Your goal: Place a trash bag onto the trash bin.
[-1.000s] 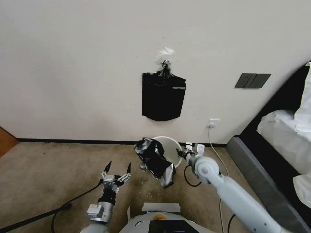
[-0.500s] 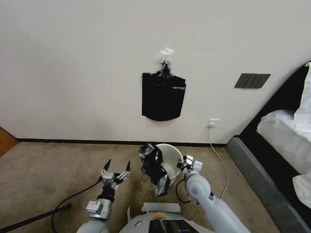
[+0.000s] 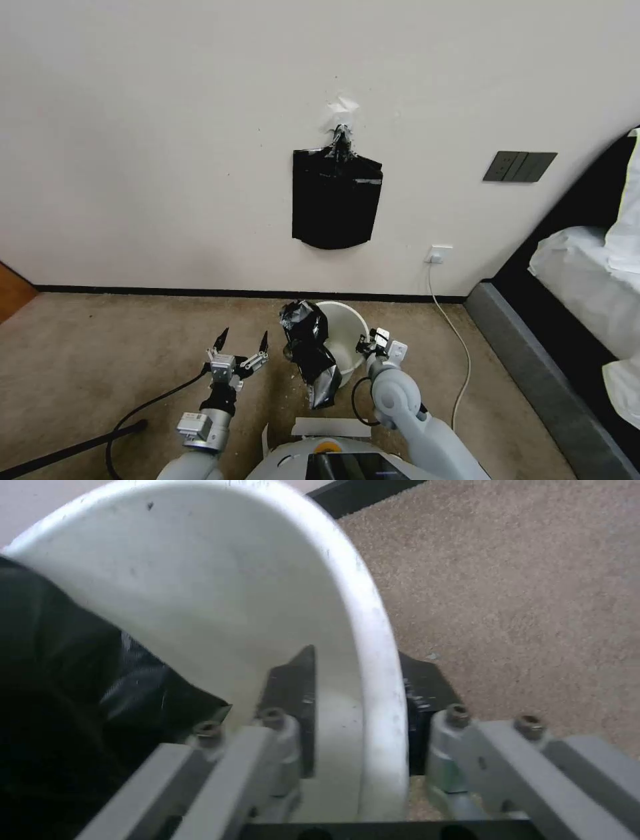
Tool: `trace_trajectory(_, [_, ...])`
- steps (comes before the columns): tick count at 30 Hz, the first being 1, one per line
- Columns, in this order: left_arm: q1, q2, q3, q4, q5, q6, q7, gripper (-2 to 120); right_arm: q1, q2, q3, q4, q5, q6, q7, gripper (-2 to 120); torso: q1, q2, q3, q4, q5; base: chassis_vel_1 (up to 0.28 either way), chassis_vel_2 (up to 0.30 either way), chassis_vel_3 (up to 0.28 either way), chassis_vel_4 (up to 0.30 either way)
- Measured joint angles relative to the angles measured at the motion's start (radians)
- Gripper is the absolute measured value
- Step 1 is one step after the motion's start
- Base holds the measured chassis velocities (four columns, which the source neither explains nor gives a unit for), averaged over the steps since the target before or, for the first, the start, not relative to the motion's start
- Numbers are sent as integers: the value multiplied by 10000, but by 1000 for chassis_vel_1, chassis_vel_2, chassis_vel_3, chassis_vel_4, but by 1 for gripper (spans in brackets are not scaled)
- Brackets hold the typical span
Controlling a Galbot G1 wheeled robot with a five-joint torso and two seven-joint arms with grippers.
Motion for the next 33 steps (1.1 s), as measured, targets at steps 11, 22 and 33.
trace_trajectory(11, [40,-142,235,-51,95,112,-148,100,-752,-1385,231,1912,-2478,231,-1789,70,0,0,0,-1,2,0,0,0,0])
trace_trajectory(22, [28,-393,691,-200,544,718,-651,100,-85,-2774,-695,3333,-1503,-1478,-3808,100,0,0,1,-1,1,0,0,0,0])
trace_trajectory(33, [28,-637,894,-323,808,1009,-780,100,2751,-2562,-2335,2353,899,-3428,-2314,88,0,0,1,1,0,0,0,0,0])
